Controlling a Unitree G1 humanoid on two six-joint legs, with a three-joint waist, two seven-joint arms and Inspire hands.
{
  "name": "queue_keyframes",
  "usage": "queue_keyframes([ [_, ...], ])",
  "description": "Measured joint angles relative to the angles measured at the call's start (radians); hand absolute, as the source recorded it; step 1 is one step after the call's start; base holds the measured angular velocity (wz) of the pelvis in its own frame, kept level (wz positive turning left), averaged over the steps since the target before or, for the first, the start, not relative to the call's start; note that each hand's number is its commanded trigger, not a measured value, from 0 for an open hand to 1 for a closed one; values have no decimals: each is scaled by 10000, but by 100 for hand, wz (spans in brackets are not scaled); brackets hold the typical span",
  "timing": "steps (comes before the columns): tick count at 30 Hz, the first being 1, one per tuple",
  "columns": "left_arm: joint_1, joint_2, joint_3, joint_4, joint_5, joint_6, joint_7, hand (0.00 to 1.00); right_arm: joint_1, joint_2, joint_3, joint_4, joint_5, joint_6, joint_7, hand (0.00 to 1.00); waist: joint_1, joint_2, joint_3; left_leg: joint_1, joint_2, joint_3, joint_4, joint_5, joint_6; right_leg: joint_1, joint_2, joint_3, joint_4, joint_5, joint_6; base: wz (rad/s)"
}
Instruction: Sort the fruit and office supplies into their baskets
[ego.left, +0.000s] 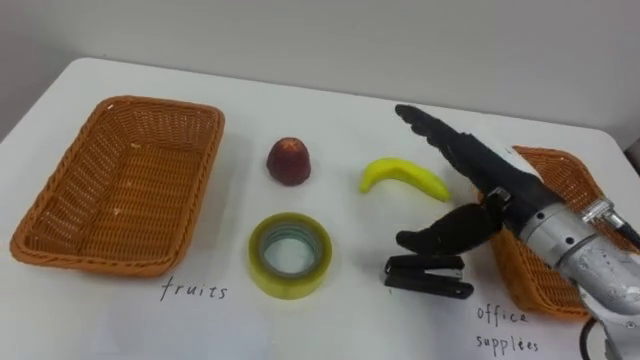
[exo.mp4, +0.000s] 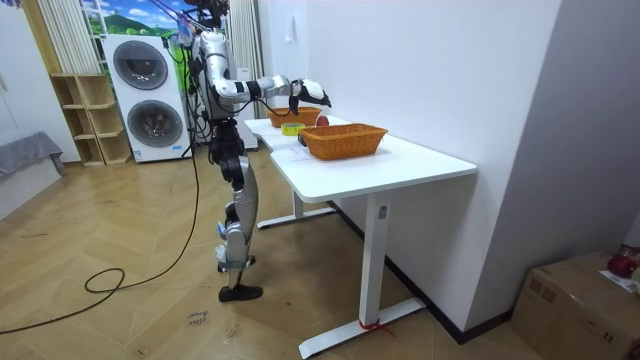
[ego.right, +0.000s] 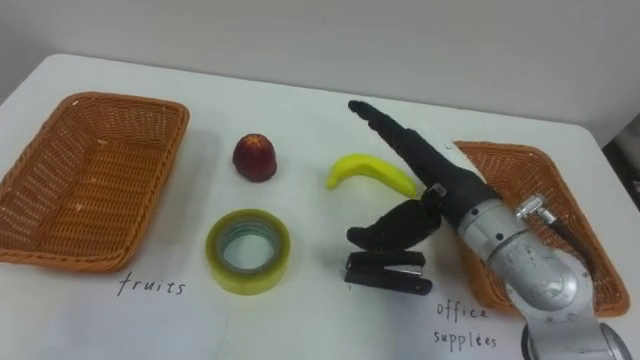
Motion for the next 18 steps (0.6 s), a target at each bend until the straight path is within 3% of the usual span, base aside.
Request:
queue_keyframes([
  [4, -62, 2, 25, 5, 0, 51, -67, 0, 7, 0, 20, 9, -297, 206, 477, 0, 22, -50, -19, 0, 1, 38, 34, 3, 0, -35, 4, 72, 1, 1, -1, -3],
  [10, -91, 23, 25, 9, -173, 85, -168, 0, 37, 1, 202, 14, -734, 407, 1004, 0, 12, -183, 14, 5, -3, 39, 34, 2, 1, -35, 5, 84, -1, 1, -1, 0],
  [18, -11, 34, 43, 5, -112, 212, -207, 0, 47, 1, 171, 18, -1760, 787, 1529, 0, 7, -116, 34, 65, 2, 29, -15, 2, 0, -5, 19, 106, 1, 2, -3, 0],
])
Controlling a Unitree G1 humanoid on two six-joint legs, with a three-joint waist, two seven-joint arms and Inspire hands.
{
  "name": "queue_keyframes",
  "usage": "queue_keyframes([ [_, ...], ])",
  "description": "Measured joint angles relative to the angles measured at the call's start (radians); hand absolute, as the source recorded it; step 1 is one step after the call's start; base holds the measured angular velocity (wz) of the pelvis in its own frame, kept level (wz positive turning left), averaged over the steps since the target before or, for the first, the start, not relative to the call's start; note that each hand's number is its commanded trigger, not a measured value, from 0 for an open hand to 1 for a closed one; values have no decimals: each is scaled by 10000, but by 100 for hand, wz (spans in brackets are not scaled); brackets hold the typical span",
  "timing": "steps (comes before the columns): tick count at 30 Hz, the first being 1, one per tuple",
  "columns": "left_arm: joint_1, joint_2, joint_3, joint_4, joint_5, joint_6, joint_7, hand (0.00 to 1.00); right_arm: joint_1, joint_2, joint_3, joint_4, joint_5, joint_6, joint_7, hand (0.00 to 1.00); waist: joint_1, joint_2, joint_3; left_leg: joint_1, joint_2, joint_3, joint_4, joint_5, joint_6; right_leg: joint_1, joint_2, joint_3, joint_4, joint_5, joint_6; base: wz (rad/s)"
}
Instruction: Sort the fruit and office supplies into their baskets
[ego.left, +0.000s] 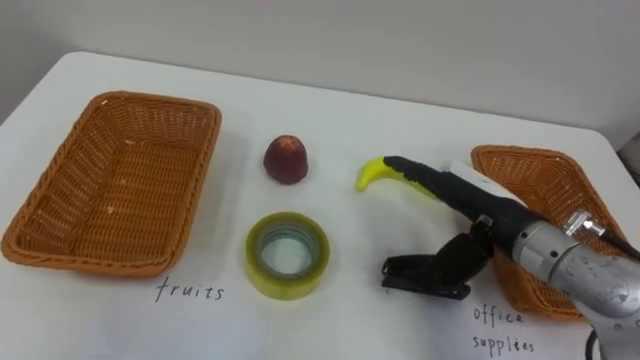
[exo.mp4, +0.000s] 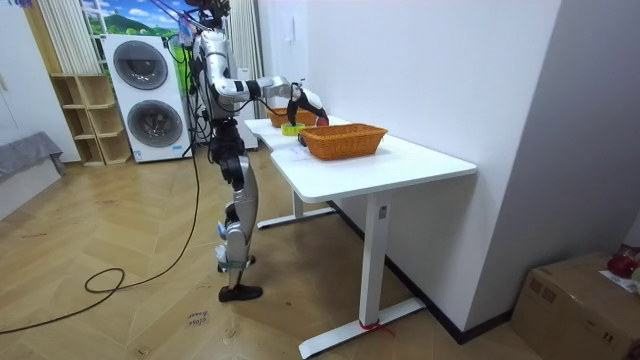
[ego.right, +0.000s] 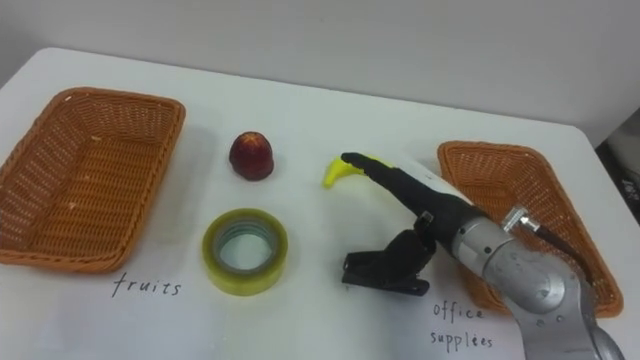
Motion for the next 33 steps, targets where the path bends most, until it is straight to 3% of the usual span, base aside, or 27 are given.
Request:
queue_keyframes([
  [8, -27, 3, 83, -29, 7, 116, 1, 0, 49, 27, -16, 2, -391, 296, 564, 0, 10, 23, 4, 2, -3, -2, -8, 0, 0, 12, -5, -13, 0, 0, 0, 0],
  [30, -118, 43, 67, -20, 22, 118, 42, 0, 54, 65, 22, 453, -998, 434, 638, 0, 22, 3, 5, 13, -5, -19, -68, 0, 1, 25, -5, -41, -7, 0, 0, 0],
  [33, -146, 63, 60, -19, 21, 118, 98, 0, 132, 65, 39, 453, -1101, 439, 629, 0, 159, -19, 9, 13, -1, -16, -41, 0, 0, 14, -2, -45, -11, 0, 0, 0],
])
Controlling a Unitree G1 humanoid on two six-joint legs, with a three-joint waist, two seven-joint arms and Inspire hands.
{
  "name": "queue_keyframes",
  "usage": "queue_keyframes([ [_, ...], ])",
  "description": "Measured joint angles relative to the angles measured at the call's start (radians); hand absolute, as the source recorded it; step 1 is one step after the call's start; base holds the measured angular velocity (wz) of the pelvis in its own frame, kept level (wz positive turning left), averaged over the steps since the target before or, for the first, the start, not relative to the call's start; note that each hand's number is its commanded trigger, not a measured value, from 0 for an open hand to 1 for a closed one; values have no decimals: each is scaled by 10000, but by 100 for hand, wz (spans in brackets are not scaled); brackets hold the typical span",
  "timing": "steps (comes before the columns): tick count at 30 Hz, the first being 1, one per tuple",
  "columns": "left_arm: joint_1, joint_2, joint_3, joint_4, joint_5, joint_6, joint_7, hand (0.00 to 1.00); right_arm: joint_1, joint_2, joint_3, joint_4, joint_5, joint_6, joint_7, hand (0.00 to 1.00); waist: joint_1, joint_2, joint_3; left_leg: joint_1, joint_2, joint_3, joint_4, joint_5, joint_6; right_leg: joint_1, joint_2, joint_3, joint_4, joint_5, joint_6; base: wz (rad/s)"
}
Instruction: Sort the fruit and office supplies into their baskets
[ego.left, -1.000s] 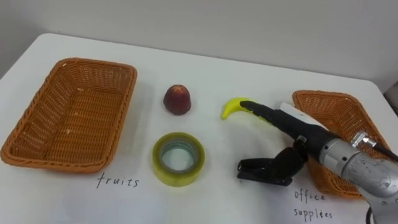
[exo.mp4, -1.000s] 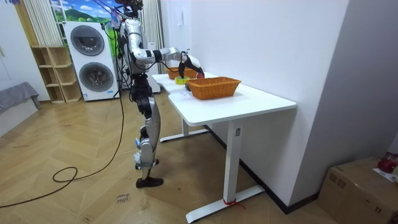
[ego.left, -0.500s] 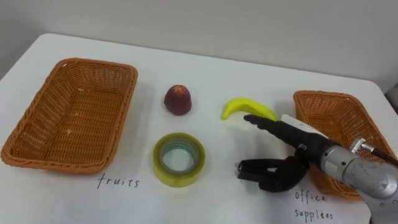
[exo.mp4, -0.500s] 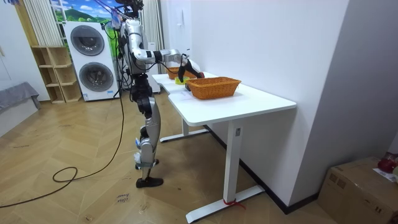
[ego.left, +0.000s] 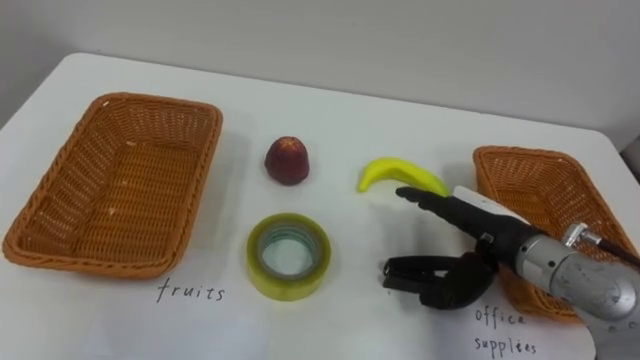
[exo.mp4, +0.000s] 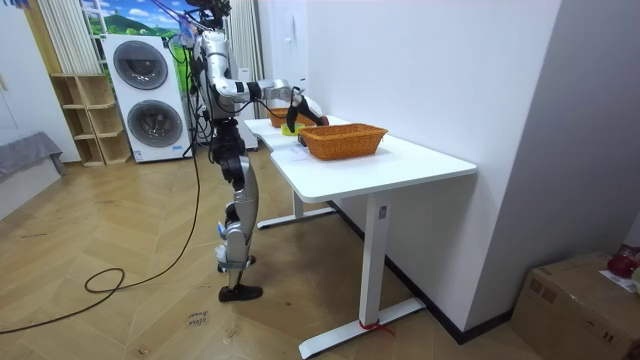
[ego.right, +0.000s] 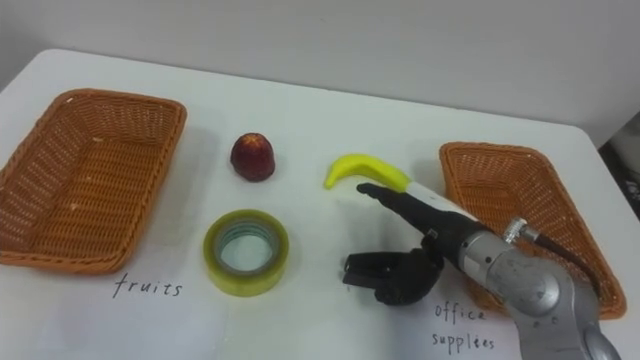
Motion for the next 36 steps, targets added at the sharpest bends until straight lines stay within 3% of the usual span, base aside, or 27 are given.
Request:
queue_keyframes([
  [9, -112, 85, -93, -17, -5, -47, 281, 0, 261, 31, 325, 168, -230, -59, -145, 0, 164, -38, 11, 16, -6, 11, 32, -1, 1, 24, -5, 23, -4, 1, 2, 0],
  [19, 155, 71, -282, -804, 6, -28, 682, 0, 611, 719, 401, 167, -1234, 52, -145, 0, 104, 93, 24, -20, -7, 0, 45, -3, 0, 8, -4, 1, 12, 6, -4, 0],
  [23, 200, -19, -316, -820, 10, -21, 798, 0, 611, 889, 402, 167, -1365, 66, -145, 0, 89, 289, -63, -20, -10, 1, 44, -2, 1, 0, -5, -3, 10, 7, -4, 0],
  [26, 239, -51, -340, -873, 11, 0, 897, 0, 610, 897, 404, 168, -1432, 66, -147, 0, 79, 363, -67, -18, -9, -8, 41, 0, 1, 2, -4, -4, 6, 7, -4, 0],
  [31, 220, -107, -387, -822, 17, 176, 911, 0, 612, 1184, 403, 351, -1632, 74, -413, 0, 37, 346, -54, 4, -14, -41, 57, 0, 2, 44, -10, -14, 1, 8, -4, 0],
  [36, 222, -116, -484, -817, 17, 237, 958, 0, 610, 1195, 398, 527, -1672, 212, -774, 0, 36, 327, -50, -11, -13, -101, 42, -3, 2, 61, -9, -62, 7, 14, -9, 0],
])
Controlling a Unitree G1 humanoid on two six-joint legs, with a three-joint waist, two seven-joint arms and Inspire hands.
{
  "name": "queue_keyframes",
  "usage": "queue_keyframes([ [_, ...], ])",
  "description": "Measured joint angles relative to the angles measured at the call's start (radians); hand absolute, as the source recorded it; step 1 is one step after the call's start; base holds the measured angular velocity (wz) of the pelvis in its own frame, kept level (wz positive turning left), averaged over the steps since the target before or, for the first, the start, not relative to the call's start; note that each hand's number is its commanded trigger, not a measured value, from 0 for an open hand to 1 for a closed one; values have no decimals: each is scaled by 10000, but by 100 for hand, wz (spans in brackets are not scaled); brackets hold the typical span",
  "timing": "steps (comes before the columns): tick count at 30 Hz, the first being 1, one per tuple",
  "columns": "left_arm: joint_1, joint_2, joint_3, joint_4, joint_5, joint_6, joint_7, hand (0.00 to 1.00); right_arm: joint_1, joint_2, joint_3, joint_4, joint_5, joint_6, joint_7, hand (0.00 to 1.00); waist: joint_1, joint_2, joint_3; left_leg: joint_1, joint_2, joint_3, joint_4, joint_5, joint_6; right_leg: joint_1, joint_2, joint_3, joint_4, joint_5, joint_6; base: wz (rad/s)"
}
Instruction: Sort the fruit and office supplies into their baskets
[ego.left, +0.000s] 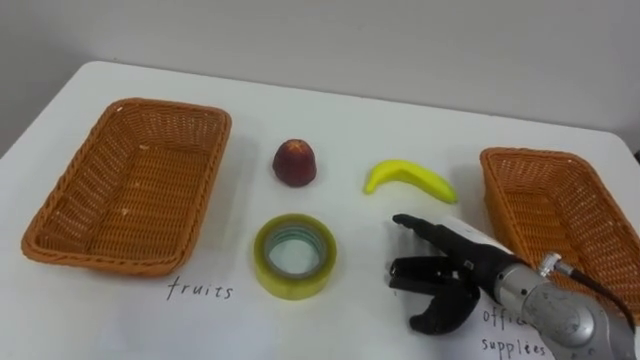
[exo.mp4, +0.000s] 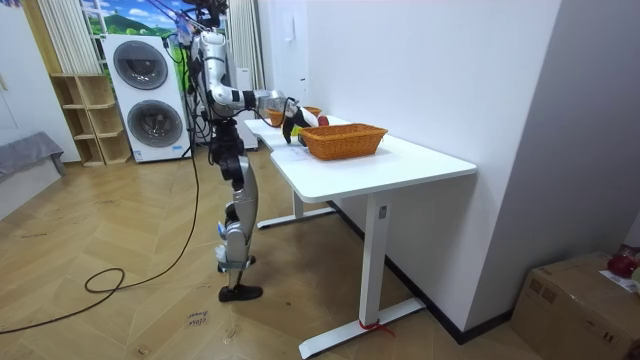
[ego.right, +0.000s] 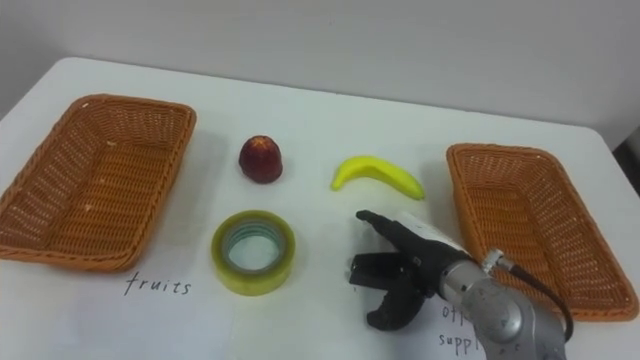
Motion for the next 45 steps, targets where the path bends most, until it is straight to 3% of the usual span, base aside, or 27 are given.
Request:
queue_keyframes([
  [15, -36, -11, 11, -167, 2, 228, 9, 0, -65, 305, 9, -206, -1198, 428, 48, 0, 33, -133, 4, 3, -2, 9, 19, 1, 0, -40, 2, 22, 6, 3, -4, 0],
  [23, -30, -23, 220, -177, 5, 308, -156, 0, -70, 308, 7, -281, -1327, 549, 229, 0, 45, -134, 3, -14, -2, 7, 17, 0, 1, -52, 2, 22, 8, 3, -4, 0],
  [39, 80, -52, 199, -180, 405, 646, -177, 0, -352, 344, 192, -462, -1916, 1176, 1123, 0, 62, -161, -8, 0, 7, 9, -48, 1, 0, -60, 16, 76, 13, 3, -4, 0],
  [45, 55, -30, 206, -151, 411, 651, -115, 0, -433, 344, 307, -197, -1943, 1173, 1203, 0, 71, -378, -3, 2, 8, 3, -42, 1, -1, -47, 18, 81, 13, 7, -10, 0],
])
